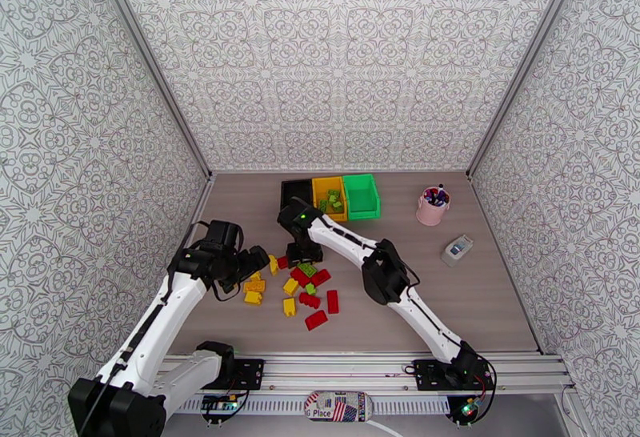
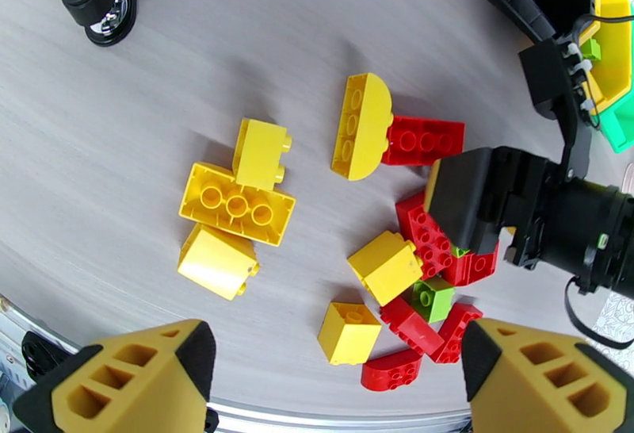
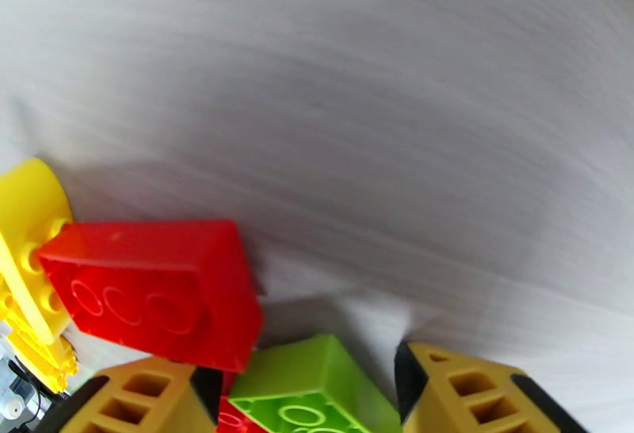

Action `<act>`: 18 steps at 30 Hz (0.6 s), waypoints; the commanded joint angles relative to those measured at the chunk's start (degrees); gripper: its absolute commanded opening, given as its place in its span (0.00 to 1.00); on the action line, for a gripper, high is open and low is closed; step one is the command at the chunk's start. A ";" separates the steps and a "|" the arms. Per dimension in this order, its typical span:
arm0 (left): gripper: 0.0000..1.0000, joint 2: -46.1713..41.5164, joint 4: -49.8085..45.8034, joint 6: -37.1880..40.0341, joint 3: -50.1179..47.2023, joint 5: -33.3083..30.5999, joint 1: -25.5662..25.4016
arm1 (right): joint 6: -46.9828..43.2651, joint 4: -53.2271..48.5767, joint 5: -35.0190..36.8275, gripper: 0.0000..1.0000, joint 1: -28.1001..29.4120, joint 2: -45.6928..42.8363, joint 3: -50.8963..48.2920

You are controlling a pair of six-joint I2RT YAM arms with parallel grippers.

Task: Sort the legos into containers by color

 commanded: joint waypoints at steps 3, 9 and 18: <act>0.88 0.04 0.49 0.68 -0.90 1.29 0.55 | 1.67 -0.40 3.28 0.60 -2.05 -1.92 -4.71; 0.88 1.81 1.81 0.56 -0.33 1.54 -0.08 | 2.44 2.25 3.60 0.55 -3.27 -5.32 -11.43; 0.87 7.58 5.18 -0.42 2.09 1.61 -4.19 | 3.12 5.16 3.56 0.42 -4.86 -9.95 -17.87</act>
